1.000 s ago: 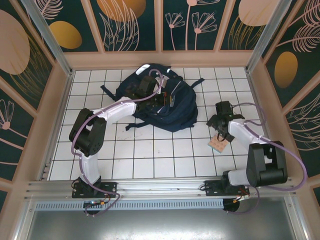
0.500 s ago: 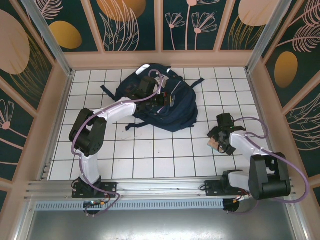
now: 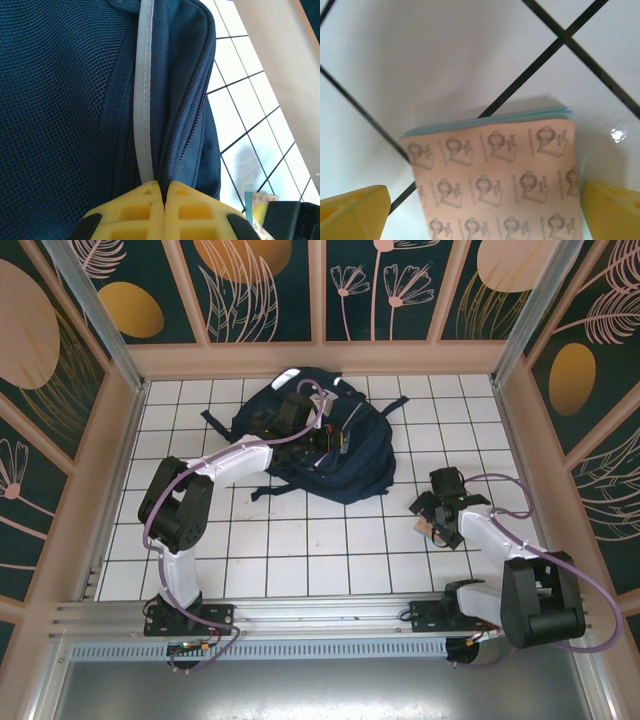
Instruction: Pack books, pencil case, and school supplies into a backpack
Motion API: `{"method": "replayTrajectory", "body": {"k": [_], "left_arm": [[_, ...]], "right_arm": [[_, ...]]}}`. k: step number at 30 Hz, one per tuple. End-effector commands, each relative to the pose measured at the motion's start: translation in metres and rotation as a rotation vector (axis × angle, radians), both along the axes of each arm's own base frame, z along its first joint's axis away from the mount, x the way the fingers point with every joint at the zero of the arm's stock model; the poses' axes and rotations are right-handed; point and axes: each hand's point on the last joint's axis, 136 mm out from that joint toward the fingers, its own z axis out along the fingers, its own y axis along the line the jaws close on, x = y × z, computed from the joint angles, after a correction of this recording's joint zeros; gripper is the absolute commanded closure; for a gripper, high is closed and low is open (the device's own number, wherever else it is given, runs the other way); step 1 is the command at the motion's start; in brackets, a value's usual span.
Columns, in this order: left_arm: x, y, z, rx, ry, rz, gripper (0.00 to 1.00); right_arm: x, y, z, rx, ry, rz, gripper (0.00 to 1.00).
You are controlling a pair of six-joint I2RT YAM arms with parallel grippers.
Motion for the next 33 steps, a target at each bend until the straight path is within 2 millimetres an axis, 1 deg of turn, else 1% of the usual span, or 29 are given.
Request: {"method": "replayTrajectory", "body": {"k": [1,4,8,13,18,22,24,28,30,33], "left_arm": [[-0.003,0.002,0.012,-0.026,-0.007,-0.009,1.0],[-0.004,0.001,0.01,-0.024,-0.001,-0.011,1.0],[-0.005,0.003,0.009,-0.019,0.0,-0.01,1.0],[-0.006,0.004,0.008,-0.014,0.003,-0.007,1.0],[-0.003,0.006,0.014,-0.007,-0.017,0.003,1.0],[0.0,0.005,0.026,-0.011,-0.04,0.0,1.0],[0.003,0.003,0.035,-0.015,-0.058,-0.002,1.0],[0.007,0.0,0.051,-0.036,-0.084,-0.008,1.0],[0.009,0.0,0.061,-0.049,-0.1,-0.004,1.0],[0.011,0.002,0.068,-0.06,-0.111,0.003,1.0]], "right_arm": [[0.004,0.004,0.012,0.017,-0.036,-0.015,0.02],[0.003,0.003,0.005,0.011,-0.024,-0.013,0.02],[0.001,0.001,-0.01,-0.018,0.022,0.006,0.02],[0.003,0.009,-0.02,-0.003,0.039,0.041,0.03],[0.002,0.011,-0.021,-0.027,0.047,0.066,0.11],[0.002,0.008,-0.02,-0.05,0.059,0.077,0.22],[0.004,0.009,-0.018,-0.053,0.057,0.083,0.26],[0.012,0.012,-0.006,-0.045,0.033,0.1,0.27],[0.019,0.014,0.006,-0.046,0.011,0.112,0.26],[0.032,0.021,0.027,-0.025,-0.035,0.139,0.26]]}}
